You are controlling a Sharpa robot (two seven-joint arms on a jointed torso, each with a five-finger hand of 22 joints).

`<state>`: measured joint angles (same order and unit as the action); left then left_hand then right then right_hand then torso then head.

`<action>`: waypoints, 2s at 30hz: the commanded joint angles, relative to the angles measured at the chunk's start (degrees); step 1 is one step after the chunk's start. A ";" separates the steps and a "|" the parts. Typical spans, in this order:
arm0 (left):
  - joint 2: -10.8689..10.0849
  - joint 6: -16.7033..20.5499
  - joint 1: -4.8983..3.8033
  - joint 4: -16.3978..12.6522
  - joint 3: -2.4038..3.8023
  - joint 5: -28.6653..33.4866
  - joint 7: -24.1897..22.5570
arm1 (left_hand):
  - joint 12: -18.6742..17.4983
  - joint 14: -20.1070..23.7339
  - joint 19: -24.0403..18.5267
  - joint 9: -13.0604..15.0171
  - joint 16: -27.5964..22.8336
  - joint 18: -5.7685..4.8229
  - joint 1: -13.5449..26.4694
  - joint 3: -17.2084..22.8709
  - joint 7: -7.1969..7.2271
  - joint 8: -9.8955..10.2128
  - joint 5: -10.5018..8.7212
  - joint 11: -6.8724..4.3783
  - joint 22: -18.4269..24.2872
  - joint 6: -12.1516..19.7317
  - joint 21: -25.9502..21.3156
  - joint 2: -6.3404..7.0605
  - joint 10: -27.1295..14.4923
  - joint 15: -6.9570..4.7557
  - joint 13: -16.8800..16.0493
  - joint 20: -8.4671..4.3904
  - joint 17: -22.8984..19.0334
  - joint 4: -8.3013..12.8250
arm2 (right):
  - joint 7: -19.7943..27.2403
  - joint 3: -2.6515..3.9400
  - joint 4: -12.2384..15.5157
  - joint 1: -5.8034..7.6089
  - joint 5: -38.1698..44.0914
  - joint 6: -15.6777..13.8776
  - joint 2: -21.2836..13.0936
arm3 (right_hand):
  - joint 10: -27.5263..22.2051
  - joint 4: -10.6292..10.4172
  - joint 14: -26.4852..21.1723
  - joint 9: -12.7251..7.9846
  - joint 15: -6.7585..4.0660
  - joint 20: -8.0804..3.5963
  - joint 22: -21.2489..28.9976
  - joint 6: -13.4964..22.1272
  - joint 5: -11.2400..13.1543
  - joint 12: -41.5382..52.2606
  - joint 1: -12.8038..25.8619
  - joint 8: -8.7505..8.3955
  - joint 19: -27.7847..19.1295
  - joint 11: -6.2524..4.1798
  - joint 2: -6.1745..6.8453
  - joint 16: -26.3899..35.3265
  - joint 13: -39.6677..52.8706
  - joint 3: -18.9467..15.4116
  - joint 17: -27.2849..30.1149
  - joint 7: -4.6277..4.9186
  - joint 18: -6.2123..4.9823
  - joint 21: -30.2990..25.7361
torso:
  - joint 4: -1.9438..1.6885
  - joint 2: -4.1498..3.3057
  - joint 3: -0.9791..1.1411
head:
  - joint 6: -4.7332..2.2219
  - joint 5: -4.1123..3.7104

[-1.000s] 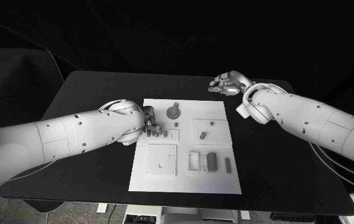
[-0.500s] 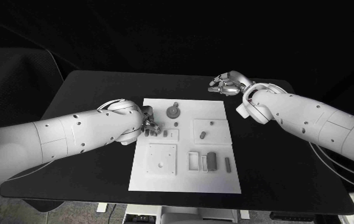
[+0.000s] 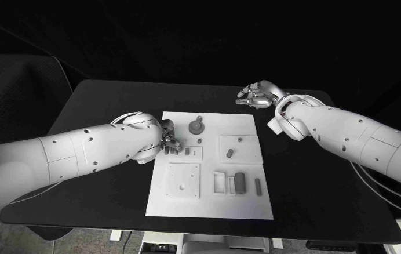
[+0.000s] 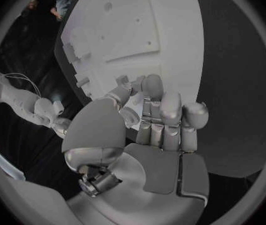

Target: Assemble the parts on the task board

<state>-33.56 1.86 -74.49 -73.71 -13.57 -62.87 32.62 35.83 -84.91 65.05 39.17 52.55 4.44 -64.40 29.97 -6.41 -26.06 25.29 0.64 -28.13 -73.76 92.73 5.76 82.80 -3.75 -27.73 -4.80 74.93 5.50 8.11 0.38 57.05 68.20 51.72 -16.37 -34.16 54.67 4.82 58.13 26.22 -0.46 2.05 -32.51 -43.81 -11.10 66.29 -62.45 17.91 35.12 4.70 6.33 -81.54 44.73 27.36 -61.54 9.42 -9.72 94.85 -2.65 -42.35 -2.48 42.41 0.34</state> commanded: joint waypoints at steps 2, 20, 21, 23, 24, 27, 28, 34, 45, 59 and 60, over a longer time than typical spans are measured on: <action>0.20 -0.76 0.04 0.16 -0.05 -0.24 0.52 | 0.40 -3.68 0.35 0.05 0.40 7.25 -0.92 2.51 3.45 -0.24 0.27 -2.17 -0.10 -5.56 0.20 -0.43 7.30 -2.23 -0.08 0.19 1.42 1.87 | 0.39 0.00 -0.02 -0.04 0.06 0.81 0.07 | -0.34 -0.23 -0.43 -0.05 -0.13 -0.10 0.09 -0.03 0.30 0.12 0.52 0.26 -0.39 0.12 -0.05 0.22 -0.06 0.03 0.07 0.33 0.69 1.16 | 0.02 -0.02 0.02 | 0.04 0.01; 0.67 -2.32 0.04 1.09 -0.05 0.74 0.53 | 0.93 -2.21 -0.60 0.85 1.50 7.28 2.74 1.11 2.96 -0.28 -3.67 -1.76 -0.30 -3.63 0.52 0.87 5.53 -2.07 -0.64 0.43 0.69 0.78 | 0.34 0.00 -0.01 -0.05 0.06 0.86 -0.04 | -0.35 -0.24 -0.44 -0.06 -0.13 -0.11 0.10 -0.02 0.30 0.13 0.57 0.26 -0.39 0.12 -0.06 0.22 -0.07 0.04 0.08 0.33 0.69 1.16 | 0.05 -0.02 -0.01 | 0.25 -0.15; 0.67 -2.54 0.04 1.11 -0.05 0.74 0.58 | 0.93 -2.16 -0.65 0.87 1.51 7.27 2.85 1.06 2.94 -0.27 -3.77 -1.75 -0.29 -3.56 0.51 0.95 5.46 -2.06 -0.65 0.43 0.66 0.75 | 0.34 0.00 -0.02 -0.05 0.06 0.83 -0.04 | -0.35 -0.24 -0.44 -0.06 -0.13 -0.11 0.10 -0.02 0.30 0.13 0.57 0.26 -0.39 0.12 -0.06 0.22 -0.07 0.04 0.08 0.33 0.69 1.16 | 0.05 -0.03 -0.02 | 0.27 -0.16; 0.63 -2.69 0.04 1.10 -0.05 0.73 0.60 | 0.94 -2.04 -0.74 0.91 1.54 7.27 3.06 0.95 2.91 -0.25 -3.98 -1.71 -0.29 -3.42 0.48 1.14 5.33 -2.05 -0.68 0.45 0.59 0.74 | 0.35 0.00 0.00 -0.05 0.06 0.84 -0.07 | -0.35 -0.24 -0.44 -0.06 -0.13 -0.11 0.10 -0.02 0.30 0.13 0.58 0.26 -0.39 0.12 -0.06 0.22 -0.07 0.04 0.09 0.33 0.69 1.16 | 0.04 -0.03 -0.03 | 0.32 -0.19; 0.59 -2.69 0.04 1.08 -0.05 0.72 0.60 | 0.95 -1.99 -0.79 0.93 1.55 7.27 3.16 0.90 2.90 -0.25 -4.08 -1.70 -0.28 -3.36 0.47 1.24 5.28 -2.04 -0.69 0.45 0.56 0.73 | 0.35 0.00 0.01 -0.05 0.06 0.84 -0.07 | -0.35 -0.24 -0.44 -0.06 -0.13 -0.11 0.10 -0.02 0.30 0.13 0.58 0.26 -0.40 0.12 -0.06 0.22 -0.07 0.04 0.09 0.33 0.69 1.16 | 0.04 -0.03 -0.03 | 0.32 -0.19; 0.54 -2.68 0.04 1.06 -0.05 0.70 0.56 | 0.97 -1.83 -0.92 0.99 1.60 7.27 3.42 0.72 2.86 -0.24 -4.36 -1.66 -0.28 -3.17 0.45 1.58 5.10 -2.02 -0.73 0.47 0.47 0.77 | 0.34 0.00 0.03 -0.06 0.06 0.85 -0.09 | -0.35 -0.25 -0.44 -0.06 -0.13 -0.11 0.11 -0.02 0.30 0.13 0.59 0.26 -0.40 0.12 -0.06 0.22 -0.08 0.04 0.09 0.33 0.69 1.16 | 0.01 -0.02 -0.04 | 0.34 -0.17; 0.51 -2.67 0.04 1.04 -0.05 0.70 0.53 | 0.99 -1.75 -0.99 1.03 1.63 7.26 3.55 0.62 2.85 -0.24 -4.50 -1.64 -0.27 -3.07 0.44 1.76 5.02 -2.01 -0.75 0.48 0.42 0.79 | 0.35 0.00 0.03 -0.06 0.06 0.81 -0.09 | -0.35 -0.25 -0.44 -0.06 -0.13 -0.11 0.11 -0.02 0.30 0.13 0.59 0.26 -0.40 0.12 -0.06 0.22 -0.08 0.04 0.09 0.33 0.69 1.16 | 0.01 -0.01 -0.04 | 0.33 -0.17; 0.44 -2.56 0.04 0.93 -0.05 0.70 0.37 | 1.02 -1.59 -1.13 1.09 1.69 7.26 3.83 0.41 2.81 -0.24 -4.75 -1.60 -0.27 -2.88 0.41 2.12 4.85 -1.98 -0.79 0.49 0.34 0.83 | 0.34 0.00 0.00 -0.06 0.06 0.87 -0.07 | -0.36 -0.25 -0.44 -0.06 -0.12 -0.11 0.11 -0.02 0.29 0.13 0.60 0.26 -0.40 0.12 -0.06 0.21 -0.08 0.05 0.09 0.33 0.69 1.16 | 0.01 0.00 -0.06 | 0.36 -0.19; 0.18 -1.45 0.04 0.83 -0.04 1.23 0.09 | 1.06 -1.46 -1.24 1.16 1.75 7.31 3.59 0.48 2.84 -0.25 -4.79 -1.62 -0.26 -2.74 0.39 2.13 4.71 -1.99 -0.83 0.46 0.27 1.11 | 0.29 0.00 -0.02 -0.06 0.06 0.98 -0.06 | -0.36 -0.25 -0.45 -0.06 -0.12 -0.11 0.12 -0.01 0.29 0.14 0.63 0.27 -0.41 0.12 -0.06 0.21 -0.09 0.05 0.10 0.33 0.69 1.16 | 0.02 0.00 -0.02 | 0.39 -0.16; -0.22 -1.23 0.04 0.66 -0.02 1.64 0.06 | 0.97 -0.89 -1.70 1.23 1.76 7.28 3.82 0.14 2.66 -0.05 -5.03 -1.42 -0.20 -1.96 0.22 2.66 4.00 -1.90 -0.87 0.51 0.04 1.38 | 0.24 0.00 -0.05 -0.10 0.06 1.10 -0.09 | -0.37 -0.25 -0.46 -0.07 -0.12 -0.11 0.12 0.00 0.29 0.14 0.65 0.27 -0.41 0.12 -0.07 0.21 -0.10 0.06 0.11 0.33 0.69 1.17 | 0.02 0.00 -0.02 | 0.35 -0.18; -0.26 -1.15 0.04 0.62 -0.02 1.69 0.06 | 0.97 -0.87 -1.72 1.23 1.76 7.28 3.83 0.12 2.65 -0.04 -5.03 -1.42 -0.19 -1.94 0.21 2.67 3.97 -1.89 -0.87 0.51 0.04 1.38 | 0.24 0.00 -0.06 -0.11 0.06 1.11 -0.10 | -0.37 -0.25 -0.46 -0.07 -0.12 -0.11 0.12 0.00 0.29 0.14 0.65 0.27 -0.41 0.12 -0.07 0.21 -0.10 0.06 0.11 0.33 0.69 1.17 | 0.02 0.00 -0.02 | 0.35 -0.18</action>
<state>-33.67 0.77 -74.50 -73.06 -13.53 -61.47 32.60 36.56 -85.14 63.66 40.32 54.10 6.69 -60.31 30.06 -3.84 -26.27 20.57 -0.62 -28.37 -75.88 93.17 8.31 84.07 -3.53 -28.55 -4.31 74.90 6.63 8.08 0.38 56.98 68.14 51.71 -16.11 -34.25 54.67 4.82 58.13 26.23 -0.46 2.05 -32.48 -43.90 -11.10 66.29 -62.45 17.91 35.12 4.70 6.33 -81.54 44.68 27.36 -61.49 9.33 -9.72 94.85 -2.63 -42.34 -2.48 42.78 0.19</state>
